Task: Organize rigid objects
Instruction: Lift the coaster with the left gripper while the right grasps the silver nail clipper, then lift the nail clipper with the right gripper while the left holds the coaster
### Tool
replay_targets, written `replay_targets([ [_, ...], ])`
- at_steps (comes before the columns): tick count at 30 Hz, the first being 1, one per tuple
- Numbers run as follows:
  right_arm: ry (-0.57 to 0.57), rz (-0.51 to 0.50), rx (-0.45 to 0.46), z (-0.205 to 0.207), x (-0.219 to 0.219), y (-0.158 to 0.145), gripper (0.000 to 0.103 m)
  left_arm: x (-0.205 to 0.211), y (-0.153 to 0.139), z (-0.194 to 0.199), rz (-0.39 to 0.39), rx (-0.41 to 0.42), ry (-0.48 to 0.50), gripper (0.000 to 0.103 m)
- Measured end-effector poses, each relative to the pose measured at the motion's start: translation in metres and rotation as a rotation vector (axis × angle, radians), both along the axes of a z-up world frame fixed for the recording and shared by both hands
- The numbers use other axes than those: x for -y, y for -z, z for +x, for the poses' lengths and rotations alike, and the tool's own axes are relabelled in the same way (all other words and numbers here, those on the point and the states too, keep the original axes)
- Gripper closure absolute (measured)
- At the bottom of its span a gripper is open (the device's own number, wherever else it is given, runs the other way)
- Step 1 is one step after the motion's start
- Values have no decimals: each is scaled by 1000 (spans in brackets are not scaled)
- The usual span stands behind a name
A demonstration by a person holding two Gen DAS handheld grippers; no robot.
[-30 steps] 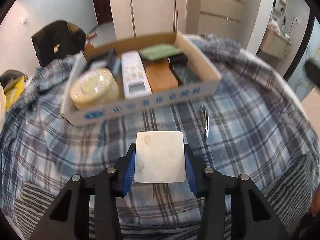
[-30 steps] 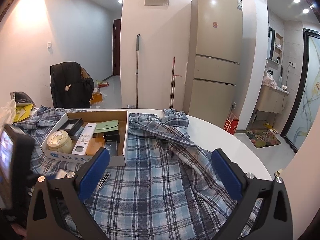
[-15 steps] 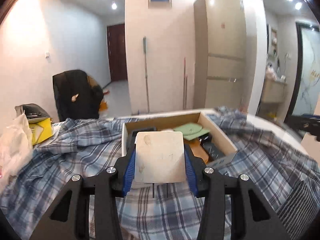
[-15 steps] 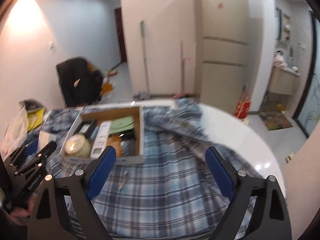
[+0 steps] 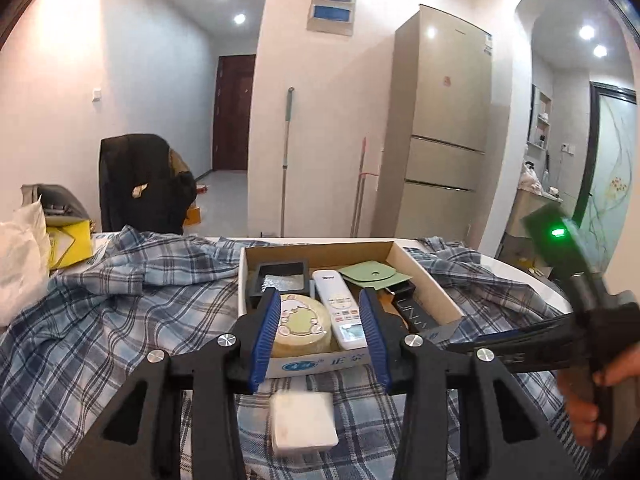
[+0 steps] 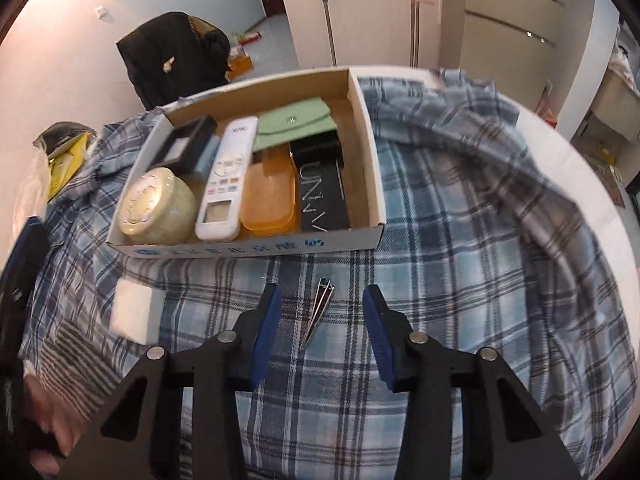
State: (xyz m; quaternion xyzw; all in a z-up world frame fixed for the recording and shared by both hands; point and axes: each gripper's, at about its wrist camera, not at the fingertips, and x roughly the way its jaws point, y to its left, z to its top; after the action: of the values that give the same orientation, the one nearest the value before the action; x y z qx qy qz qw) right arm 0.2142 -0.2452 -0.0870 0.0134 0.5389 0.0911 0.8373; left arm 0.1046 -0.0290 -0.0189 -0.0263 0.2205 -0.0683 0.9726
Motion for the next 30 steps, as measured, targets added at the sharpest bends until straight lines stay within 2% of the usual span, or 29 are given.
replay_targets([
  [3,0,-14,-27,3,-4,11,68,-1,5,7,-7,-53,6,67],
  [9,-20,-40,-32,4,-16,21,70,-14,16,22,-53,-147,-42,67],
  [10,-21,-43,-34,6,-17,22,72,-14,17,24,-54,-157,-50,67],
  [14,-24,-77,-39,7,-18,28,93,-19,22,28,-72,-186,-58,67],
  [22,-53,-100,-14,1,-10,20,95,-17,21,29,-35,-214,-56,67],
  [24,-33,-75,2,-4,-3,11,95,-21,21,31,-9,-269,-57,67],
  [27,-28,-52,45,-11,4,-1,95,-30,25,33,-41,-348,-75,67],
  [29,-34,-51,68,-13,6,-5,95,-33,30,35,-29,-400,-91,66],
  [30,-37,-45,71,-13,7,-5,95,-33,35,38,-17,-456,-96,59],
])
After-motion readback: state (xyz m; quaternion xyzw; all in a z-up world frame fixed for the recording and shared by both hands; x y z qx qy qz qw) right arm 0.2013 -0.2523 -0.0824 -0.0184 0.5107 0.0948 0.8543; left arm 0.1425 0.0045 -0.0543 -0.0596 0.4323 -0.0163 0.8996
